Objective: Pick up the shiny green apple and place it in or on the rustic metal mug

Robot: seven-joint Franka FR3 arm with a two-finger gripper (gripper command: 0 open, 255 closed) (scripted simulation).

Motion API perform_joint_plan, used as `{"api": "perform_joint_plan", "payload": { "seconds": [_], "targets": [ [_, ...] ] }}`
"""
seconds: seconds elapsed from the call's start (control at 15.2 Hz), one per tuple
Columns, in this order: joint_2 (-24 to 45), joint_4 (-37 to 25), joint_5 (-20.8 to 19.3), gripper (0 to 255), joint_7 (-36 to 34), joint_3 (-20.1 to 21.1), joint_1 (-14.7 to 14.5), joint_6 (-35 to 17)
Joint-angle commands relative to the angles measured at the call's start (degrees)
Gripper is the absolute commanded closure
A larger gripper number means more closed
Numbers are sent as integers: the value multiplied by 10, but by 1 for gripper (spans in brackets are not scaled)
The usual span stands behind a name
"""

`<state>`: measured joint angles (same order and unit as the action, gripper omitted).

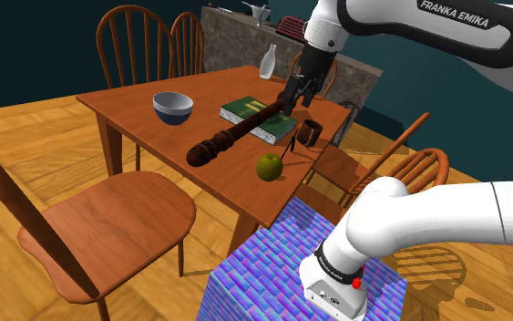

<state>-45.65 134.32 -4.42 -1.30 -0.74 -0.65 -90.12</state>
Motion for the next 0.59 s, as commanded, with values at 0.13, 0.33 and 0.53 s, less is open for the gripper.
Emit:
{"api": "perform_joint_plan", "payload": {
  "seconds": [0.13,0.33,0.53],
  "targets": [
    [15,23,-4,0,3,-12,6,-31],
    [43,53,-10,0,8,-30,14,-79],
    [78,78,-15,0,14,-47,23,-128]
  ]
}}
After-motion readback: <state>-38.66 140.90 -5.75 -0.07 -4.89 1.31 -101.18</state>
